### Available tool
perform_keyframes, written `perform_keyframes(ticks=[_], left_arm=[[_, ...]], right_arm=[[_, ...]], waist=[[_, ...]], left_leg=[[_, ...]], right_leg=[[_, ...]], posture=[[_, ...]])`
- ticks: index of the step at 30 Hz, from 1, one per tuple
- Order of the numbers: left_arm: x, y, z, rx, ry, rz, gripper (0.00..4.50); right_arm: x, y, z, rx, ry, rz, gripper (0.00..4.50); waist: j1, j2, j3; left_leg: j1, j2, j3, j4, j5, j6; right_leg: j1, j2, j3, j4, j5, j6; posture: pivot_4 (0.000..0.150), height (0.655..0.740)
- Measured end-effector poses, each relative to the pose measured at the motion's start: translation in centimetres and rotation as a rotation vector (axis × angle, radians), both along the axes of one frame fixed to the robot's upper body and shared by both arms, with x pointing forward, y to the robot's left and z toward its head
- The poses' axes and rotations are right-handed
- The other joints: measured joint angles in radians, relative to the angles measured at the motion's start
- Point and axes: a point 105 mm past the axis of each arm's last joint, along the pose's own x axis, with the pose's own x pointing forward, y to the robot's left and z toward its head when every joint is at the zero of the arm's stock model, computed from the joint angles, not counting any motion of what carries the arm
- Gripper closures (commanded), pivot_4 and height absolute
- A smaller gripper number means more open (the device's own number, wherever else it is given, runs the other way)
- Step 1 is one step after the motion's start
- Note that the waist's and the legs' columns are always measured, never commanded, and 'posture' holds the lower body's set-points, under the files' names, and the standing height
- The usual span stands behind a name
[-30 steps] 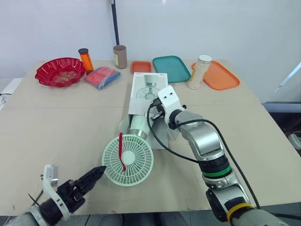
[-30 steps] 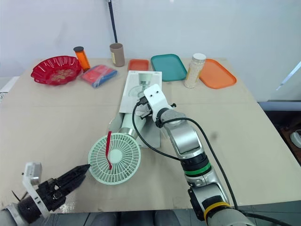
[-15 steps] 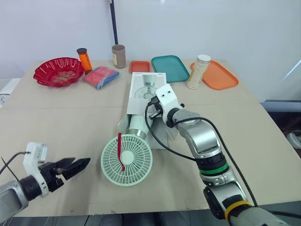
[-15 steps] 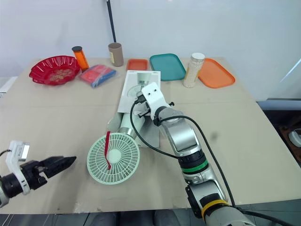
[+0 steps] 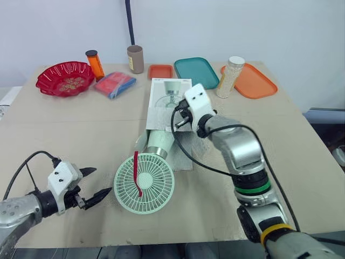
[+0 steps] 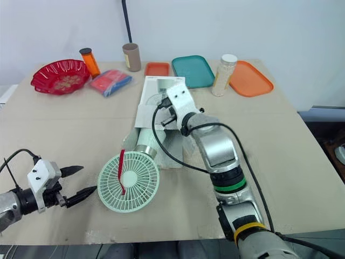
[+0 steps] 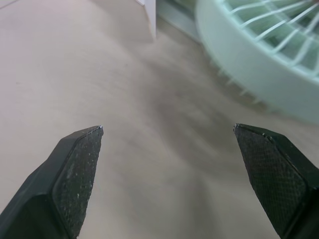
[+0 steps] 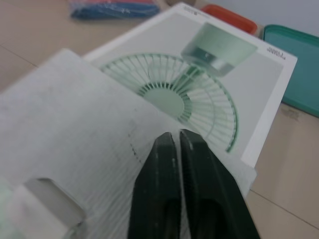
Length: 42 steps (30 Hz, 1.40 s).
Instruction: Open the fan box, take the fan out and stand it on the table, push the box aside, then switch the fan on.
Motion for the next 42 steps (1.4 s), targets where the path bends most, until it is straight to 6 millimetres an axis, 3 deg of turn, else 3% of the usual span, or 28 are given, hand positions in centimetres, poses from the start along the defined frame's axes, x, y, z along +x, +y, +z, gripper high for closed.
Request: perform_keyframes(ticks=[4,6,9,12,14,17,18,25,27,30,42], left_arm=[[0.1,-0.1,0.0,0.033,-0.03,-0.054,0.0],[0.0,0.1,-0.5,0.055,-0.023,-0.082,0.0],[0.0,0.1,-0.5,0.071,-0.035,-0.109,0.0],[0.3,0.0,-0.3,0.096,-0.066,-0.148,0.0],[0.7,-0.2,-0.1,0.127,-0.106,-0.203,0.0],[1.0,-0.3,0.0,0.133,-0.123,-0.22,0.0],[1.5,-0.3,0.3,0.162,-0.167,-0.255,0.0],[2.2,-0.3,0.6,0.217,-0.247,-0.338,0.0],[2.3,-0.6,0.9,0.251,-0.299,-0.396,0.0],[2.5,-0.6,1.3,0.283,-0.352,-0.446,0.0],[2.6,-2.4,2.3,0.37,-0.588,-0.638,0.0]], right_arm=[[-1.4,0.2,1.7,0.016,-0.01,0.071,2.16],[-3.2,-0.2,2.8,0.032,-0.004,0.157,1.13],[-4.5,-0.5,3.3,0.038,0.002,0.236,0.02],[-6.9,-0.9,3.5,0.034,0.025,0.386,0.02],[-8.9,-2.7,2.8,0.005,0.093,0.494,0.02],[-9.6,-3.4,2.7,0.0,0.114,0.525,0.02],[-10.9,-4.7,2.4,-0.024,0.17,0.589,0.02],[-13.7,-6.6,3.4,-0.073,0.207,0.735,0.02],[-14.7,-7.4,2.7,-0.097,0.254,0.774,0.02],[-15.4,-8.2,1.8,-0.141,0.295,0.803,0.02],[-15.6,-8.4,1.5,-0.173,0.274,0.792,0.02]], waist=[[-0.003,0.0,0.001],[-0.003,-0.001,0.001],[-0.001,-0.001,0.002],[0.001,-0.001,0.003],[0.003,-0.002,0.003],[0.003,-0.002,0.004],[0.003,-0.002,0.005],[0.002,-0.002,0.005],[0.004,-0.002,0.006],[0.005,-0.002,0.006],[0.004,-0.002,0.006]], left_leg=[[0.0,-0.001,0.0,0.0,0.0,0.0],[0.0,-0.001,0.0,0.0,0.0,0.001],[0.0,-0.001,0.0,0.0,0.0,0.002],[0.001,-0.001,0.0,0.0,0.001,0.003],[0.0,-0.001,0.0,0.001,0.001,0.004],[0.0,-0.001,0.0,0.001,0.001,0.004],[0.001,-0.001,0.0,0.001,0.001,0.004],[0.002,-0.001,0.001,0.003,0.001,0.005],[0.002,-0.001,0.001,0.004,0.001,0.005],[0.002,-0.001,0.001,0.004,0.001,0.005],[0.002,-0.001,0.002,0.009,0.001,0.005]], right_leg=[[0.0,-0.001,0.0,0.0,0.0,0.0],[0.0,-0.002,-0.001,0.001,0.0,0.0],[0.001,-0.002,-0.001,0.001,0.001,0.001],[0.002,-0.002,-0.002,0.001,0.001,0.001],[0.002,-0.002,-0.002,0.001,0.002,0.001],[0.002,-0.002,-0.002,0.001,0.002,0.001],[0.002,-0.001,-0.002,0.001,0.002,0.001],[0.003,-0.001,-0.002,0.002,0.002,0.001],[0.004,-0.001,-0.002,0.003,0.002,0.001],[0.004,-0.001,-0.002,0.003,0.002,0.002],[0.004,-0.001,-0.001,0.009,0.002,0.002]], posture=[[0.15,0.74],[0.15,0.74],[0.15,0.74],[0.15,0.74],[0.15,0.74],[0.15,0.74],[0.15,0.74],[0.15,0.74],[0.15,0.74],[0.15,0.74],[0.15,0.74]])
